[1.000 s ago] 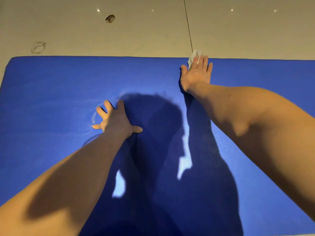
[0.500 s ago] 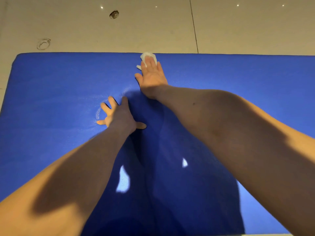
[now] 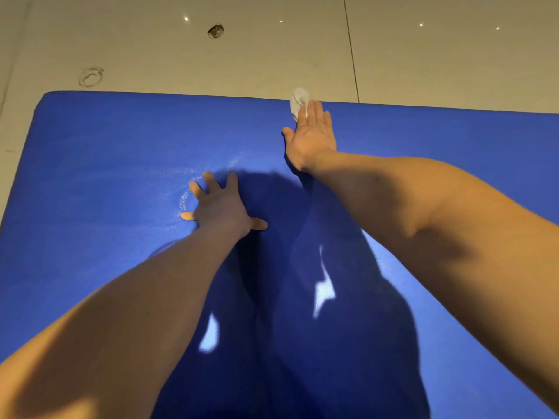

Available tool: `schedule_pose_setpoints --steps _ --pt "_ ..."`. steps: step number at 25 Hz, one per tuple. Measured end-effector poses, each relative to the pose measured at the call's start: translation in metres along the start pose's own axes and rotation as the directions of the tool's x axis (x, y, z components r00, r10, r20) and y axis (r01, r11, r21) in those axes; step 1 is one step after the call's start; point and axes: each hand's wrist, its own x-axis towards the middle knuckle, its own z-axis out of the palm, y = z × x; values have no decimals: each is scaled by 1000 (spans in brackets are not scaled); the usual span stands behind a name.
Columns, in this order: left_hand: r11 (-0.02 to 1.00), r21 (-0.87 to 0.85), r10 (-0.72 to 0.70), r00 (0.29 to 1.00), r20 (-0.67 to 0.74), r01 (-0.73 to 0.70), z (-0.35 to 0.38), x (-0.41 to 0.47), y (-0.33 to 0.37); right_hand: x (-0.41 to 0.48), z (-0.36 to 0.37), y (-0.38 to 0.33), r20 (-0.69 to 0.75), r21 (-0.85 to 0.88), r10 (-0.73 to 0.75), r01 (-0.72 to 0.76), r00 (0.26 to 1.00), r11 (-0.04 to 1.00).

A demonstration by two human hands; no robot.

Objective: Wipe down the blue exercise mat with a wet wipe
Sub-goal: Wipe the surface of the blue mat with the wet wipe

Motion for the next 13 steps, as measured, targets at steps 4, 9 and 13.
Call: schedule_pose_setpoints --steps 4,9,13 --pt "998 49 26 1000 6 -26 -1 -7 -4 -7 4 -61 -11 121 -193 193 981 974" --pt "983 98 164 985 -54 -158 -7 -12 -32 -13 0 -63 91 -7 -362 364 928 931" --pt "994 90 79 987 -142 -67 -15 -17 -76 -15 -11 -25 131 -167 -200 221 971 961"
